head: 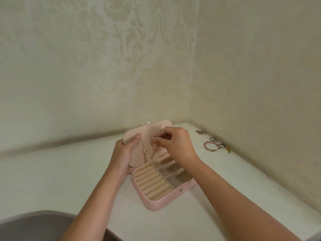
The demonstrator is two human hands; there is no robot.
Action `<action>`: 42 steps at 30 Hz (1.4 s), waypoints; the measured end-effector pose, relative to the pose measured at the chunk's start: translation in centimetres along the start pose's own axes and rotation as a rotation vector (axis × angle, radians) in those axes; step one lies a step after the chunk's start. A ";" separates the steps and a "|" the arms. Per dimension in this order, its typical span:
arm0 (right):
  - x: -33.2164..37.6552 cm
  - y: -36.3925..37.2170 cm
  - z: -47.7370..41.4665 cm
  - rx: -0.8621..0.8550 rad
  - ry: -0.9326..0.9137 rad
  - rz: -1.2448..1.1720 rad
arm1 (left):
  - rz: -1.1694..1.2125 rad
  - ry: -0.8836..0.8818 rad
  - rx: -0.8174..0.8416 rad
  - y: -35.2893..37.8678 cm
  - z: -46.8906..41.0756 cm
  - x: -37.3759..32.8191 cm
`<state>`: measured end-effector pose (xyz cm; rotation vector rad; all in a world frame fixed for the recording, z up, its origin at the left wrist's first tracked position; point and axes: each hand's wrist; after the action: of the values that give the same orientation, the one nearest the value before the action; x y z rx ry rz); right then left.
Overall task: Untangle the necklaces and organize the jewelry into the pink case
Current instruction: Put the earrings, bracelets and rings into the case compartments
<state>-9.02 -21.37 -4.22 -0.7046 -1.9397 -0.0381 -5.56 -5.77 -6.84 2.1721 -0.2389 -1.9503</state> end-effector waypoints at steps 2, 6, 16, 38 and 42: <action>-0.5 0.3 -0.1 -0.022 -0.013 0.038 | 0.004 0.007 -0.010 0.1 0.2 0.1; -0.8 0.5 0.1 -0.039 -0.016 -0.005 | 0.022 0.003 -0.027 0.3 0.4 0.1; -1.1 1.2 0.6 -0.081 0.048 -0.095 | 0.004 -0.015 -0.036 0.4 0.4 -0.1; -1.3 1.7 0.7 -0.069 0.037 -0.047 | -0.002 -0.001 -0.032 0.6 0.8 -0.3; -1.2 1.5 0.6 -0.045 0.007 -0.036 | -0.036 -0.009 -0.044 0.5 0.7 -0.2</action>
<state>-8.42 -20.47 -5.89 -0.6977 -1.9500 -0.1065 -6.28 -6.25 -6.54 2.1544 -0.1579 -1.9657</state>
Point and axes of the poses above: each hand's wrist, its own z-axis away from the middle knuckle, its own y-axis out of the palm, x = y × z, and after that the axes turned 11 degrees about -x, right-handed
